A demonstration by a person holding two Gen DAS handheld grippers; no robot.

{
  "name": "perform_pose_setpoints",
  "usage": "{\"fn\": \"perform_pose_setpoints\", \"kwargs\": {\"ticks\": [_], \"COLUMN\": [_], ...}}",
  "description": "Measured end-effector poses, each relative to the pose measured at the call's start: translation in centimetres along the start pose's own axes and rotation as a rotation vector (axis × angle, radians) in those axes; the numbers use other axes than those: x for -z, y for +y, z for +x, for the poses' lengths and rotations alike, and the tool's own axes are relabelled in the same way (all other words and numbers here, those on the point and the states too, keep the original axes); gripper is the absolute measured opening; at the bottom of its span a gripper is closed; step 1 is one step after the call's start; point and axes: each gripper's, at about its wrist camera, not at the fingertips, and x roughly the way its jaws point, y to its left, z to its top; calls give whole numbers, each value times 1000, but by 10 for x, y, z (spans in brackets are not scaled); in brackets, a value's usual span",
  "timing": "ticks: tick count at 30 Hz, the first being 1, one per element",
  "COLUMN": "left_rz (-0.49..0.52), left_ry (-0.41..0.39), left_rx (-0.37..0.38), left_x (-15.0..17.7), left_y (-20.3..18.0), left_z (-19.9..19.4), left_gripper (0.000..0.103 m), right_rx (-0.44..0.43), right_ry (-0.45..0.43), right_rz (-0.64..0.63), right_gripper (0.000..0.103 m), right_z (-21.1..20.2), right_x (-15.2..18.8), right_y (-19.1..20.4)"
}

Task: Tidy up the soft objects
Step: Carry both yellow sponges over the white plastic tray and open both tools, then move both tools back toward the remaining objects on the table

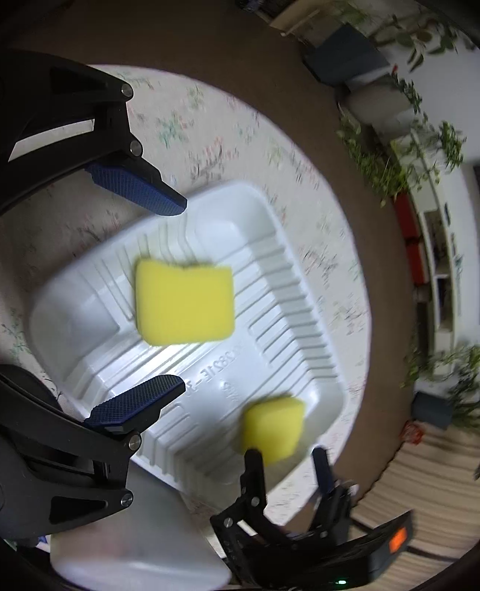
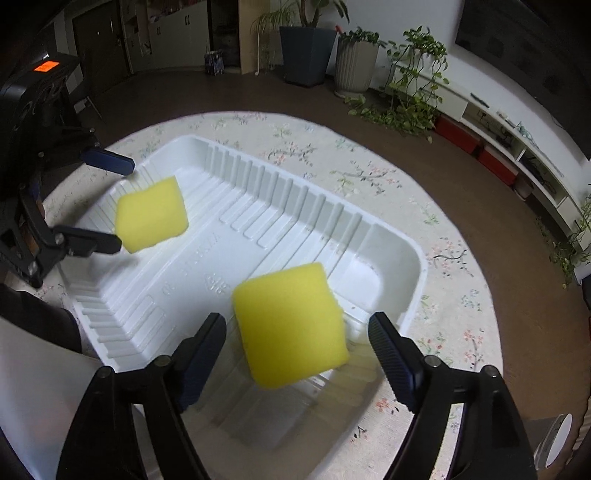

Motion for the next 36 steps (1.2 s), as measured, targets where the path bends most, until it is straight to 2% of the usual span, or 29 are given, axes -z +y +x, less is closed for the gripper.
{"fn": "perform_pose_setpoints", "kwargs": {"ticks": [4, 8, 11, 14, 18, 23, 28, 36], "left_rz": [-89, -169, -177, -172, -144, -180, -240, -287], "left_ry": [-107, -235, -314, -345, -321, -287, -268, -240], "left_rx": [-27, -16, -17, -4, -2, 38, 28, -11], "left_x": [8, 41, 81, 127, 186, 248, 277, 301], "left_y": [23, 30, 12, -18, -75, -129, -154, -182], "left_z": [-43, -101, -139, -164, -172, -172, -168, -158], "left_gripper": [90, 92, 94, 94, 94, 94, 94, 95], "right_rx": [2, -2, -6, -5, -9, -17, -1, -23], "right_ry": [-68, -161, -243, -306, -339, -314, -247, -184], "right_rz": [44, 127, 211, 279, 294, 325, 382, 474], "right_gripper": [86, 90, 94, 98, 99, 100, 100, 100], "right_z": [-31, -77, -121, -164, -197, -205, -197, -188], "right_x": [9, 27, 58, 102, 160, 220, 267, 294], "right_y": [-13, -34, -46, -43, -6, 55, 109, 157]}}
